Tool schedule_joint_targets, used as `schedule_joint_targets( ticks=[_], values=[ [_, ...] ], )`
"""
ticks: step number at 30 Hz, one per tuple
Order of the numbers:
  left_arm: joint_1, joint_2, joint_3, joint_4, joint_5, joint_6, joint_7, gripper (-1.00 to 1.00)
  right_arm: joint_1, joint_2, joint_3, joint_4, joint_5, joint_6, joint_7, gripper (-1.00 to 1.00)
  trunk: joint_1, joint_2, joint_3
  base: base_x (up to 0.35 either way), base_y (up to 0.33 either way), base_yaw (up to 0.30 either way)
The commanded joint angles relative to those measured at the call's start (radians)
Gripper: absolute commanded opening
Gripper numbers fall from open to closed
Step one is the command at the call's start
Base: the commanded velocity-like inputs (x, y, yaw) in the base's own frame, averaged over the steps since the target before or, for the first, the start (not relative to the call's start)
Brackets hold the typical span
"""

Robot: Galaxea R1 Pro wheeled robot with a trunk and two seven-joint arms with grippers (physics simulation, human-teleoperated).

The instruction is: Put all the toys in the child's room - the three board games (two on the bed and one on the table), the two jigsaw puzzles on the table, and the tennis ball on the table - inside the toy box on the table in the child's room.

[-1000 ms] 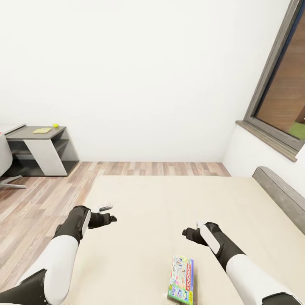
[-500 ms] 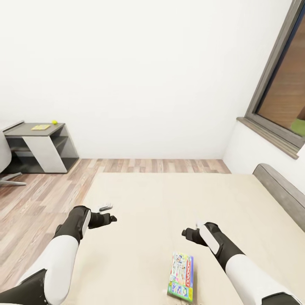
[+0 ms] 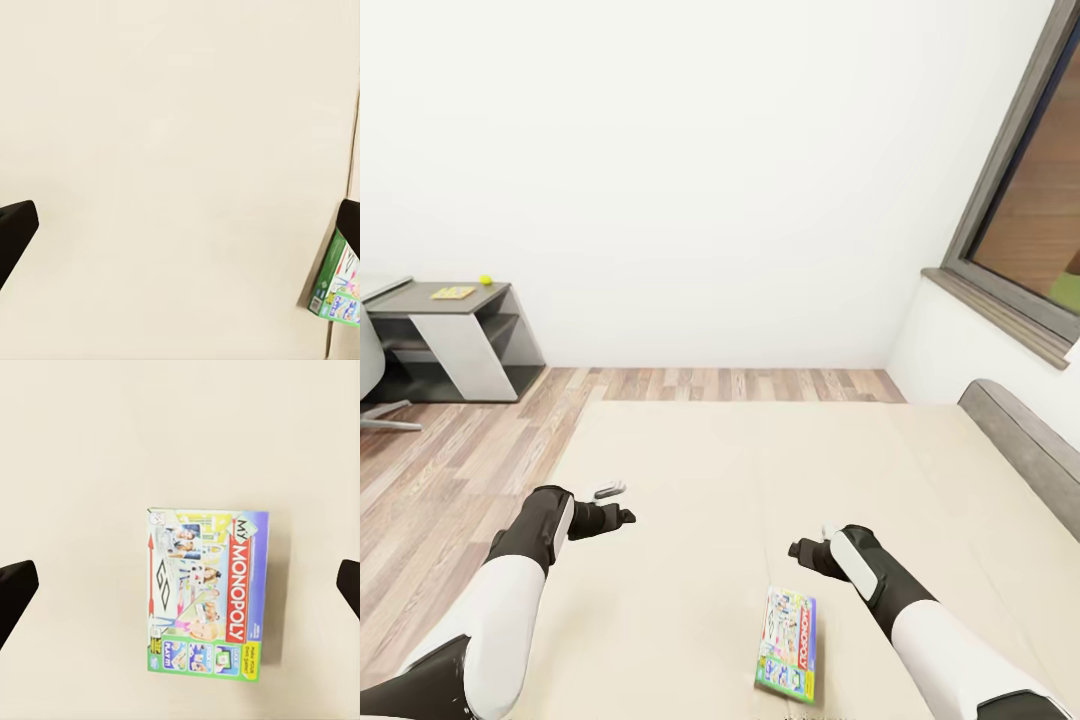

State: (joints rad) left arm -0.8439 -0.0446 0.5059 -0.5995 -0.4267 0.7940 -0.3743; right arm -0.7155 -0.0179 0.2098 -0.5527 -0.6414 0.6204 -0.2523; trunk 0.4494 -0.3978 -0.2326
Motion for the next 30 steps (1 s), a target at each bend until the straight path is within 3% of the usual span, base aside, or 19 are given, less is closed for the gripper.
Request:
schedule_joint_targets(
  ticks=[1,30],
  values=[
    [-0.001,-0.002,0.008,-0.002,-0.010,0.004,-0.008,1.00,-0.001,-0.001,0.008,-0.002,-0.010,0.002,-0.009,1.00,0.001,-0.002,-0.004,0.000,0.000,0.000],
    [-0.001,-0.003,0.007,-0.002,-0.012,0.004,-0.006,1.00,-0.001,0.001,0.014,-0.001,-0.010,0.001,-0.009,1.00,0.001,-0.002,-0.052,0.000,0.000,0.000]
  ],
)
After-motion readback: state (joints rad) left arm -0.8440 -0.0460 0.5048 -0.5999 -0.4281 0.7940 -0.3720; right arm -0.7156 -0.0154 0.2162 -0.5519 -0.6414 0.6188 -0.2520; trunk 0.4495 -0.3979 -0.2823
